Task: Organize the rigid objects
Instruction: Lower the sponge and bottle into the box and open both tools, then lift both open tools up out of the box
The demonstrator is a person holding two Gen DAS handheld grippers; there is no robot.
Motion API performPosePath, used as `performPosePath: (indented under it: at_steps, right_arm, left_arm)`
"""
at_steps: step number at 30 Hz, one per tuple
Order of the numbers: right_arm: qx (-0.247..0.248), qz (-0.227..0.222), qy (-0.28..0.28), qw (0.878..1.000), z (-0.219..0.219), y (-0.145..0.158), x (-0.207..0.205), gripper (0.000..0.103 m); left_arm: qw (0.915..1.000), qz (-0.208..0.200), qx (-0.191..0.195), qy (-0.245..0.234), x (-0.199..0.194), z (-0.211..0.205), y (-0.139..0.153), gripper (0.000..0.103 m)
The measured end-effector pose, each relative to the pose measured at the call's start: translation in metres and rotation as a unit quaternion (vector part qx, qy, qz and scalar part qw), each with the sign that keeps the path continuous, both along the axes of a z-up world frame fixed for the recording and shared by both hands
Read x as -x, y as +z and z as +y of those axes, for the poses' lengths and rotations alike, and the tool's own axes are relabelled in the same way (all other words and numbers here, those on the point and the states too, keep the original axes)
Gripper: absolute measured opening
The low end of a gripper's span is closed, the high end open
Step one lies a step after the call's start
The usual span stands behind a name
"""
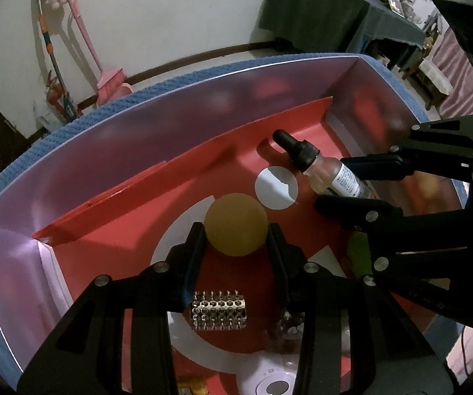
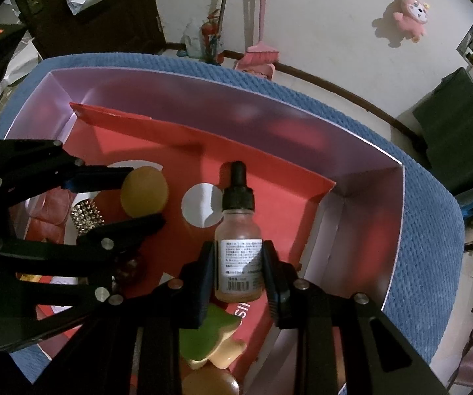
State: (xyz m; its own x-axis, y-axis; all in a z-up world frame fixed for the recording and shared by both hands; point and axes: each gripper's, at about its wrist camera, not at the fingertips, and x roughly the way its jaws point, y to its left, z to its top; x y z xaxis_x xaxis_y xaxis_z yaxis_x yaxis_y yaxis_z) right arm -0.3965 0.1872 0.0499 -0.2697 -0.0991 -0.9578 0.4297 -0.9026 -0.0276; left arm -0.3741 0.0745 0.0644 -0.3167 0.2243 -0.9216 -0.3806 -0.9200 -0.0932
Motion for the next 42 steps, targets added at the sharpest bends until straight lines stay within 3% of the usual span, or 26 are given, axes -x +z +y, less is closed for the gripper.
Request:
performPosePath:
  at_steps: [10,14,16,18,26,29,31,36,42]
  right_arm:
    - [-0.007,0.009,-0.004,1.0,-0.001,0.003,-0.007,0.036]
    - [-0.007,0.018,-0.009,1.0,0.002,0.009,-0.01,0.043]
    - [-0.01,0.025,-0.015,1.0,0.005,0.013,-0.012,0.051]
    - [-0.009,0.028,-0.018,0.999,0.008,0.016,-0.014,0.054]
    - [0.007,0.058,-0.036,0.998,0.019,0.037,-0.033,0.065]
    - [0.015,0.087,-0.038,0.995,0.02,0.05,-0.045,0.077]
    - [0.023,0.107,-0.04,0.993,0.019,0.057,-0.056,0.079]
    - [0.053,0.17,-0.059,0.982,0.019,0.073,-0.088,0.097]
    - [0.08,0.263,-0.075,0.959,0.017,0.081,-0.139,0.103]
  left_arm:
    - [1.0,0.001,-0.005,0.005,-0.003,-0.004,0.005,0.037]
    - [0.9999,0.011,-0.009,0.006,-0.005,-0.007,0.009,0.038]
    - [0.9997,0.015,-0.014,0.009,-0.008,-0.009,0.012,0.044]
    - [0.9994,0.023,-0.021,0.016,-0.011,-0.013,0.016,0.062]
    - [0.9966,0.055,-0.037,0.05,-0.036,-0.029,0.033,0.067]
    - [0.993,0.081,-0.043,0.073,-0.054,-0.038,0.04,0.07]
    - [0.9902,0.104,-0.047,0.082,-0.069,-0.042,0.045,0.071]
    - [0.9778,0.175,-0.042,0.108,-0.108,-0.05,0.058,0.084]
    - [0.9594,0.246,-0.031,0.135,-0.149,-0.056,0.061,0.089]
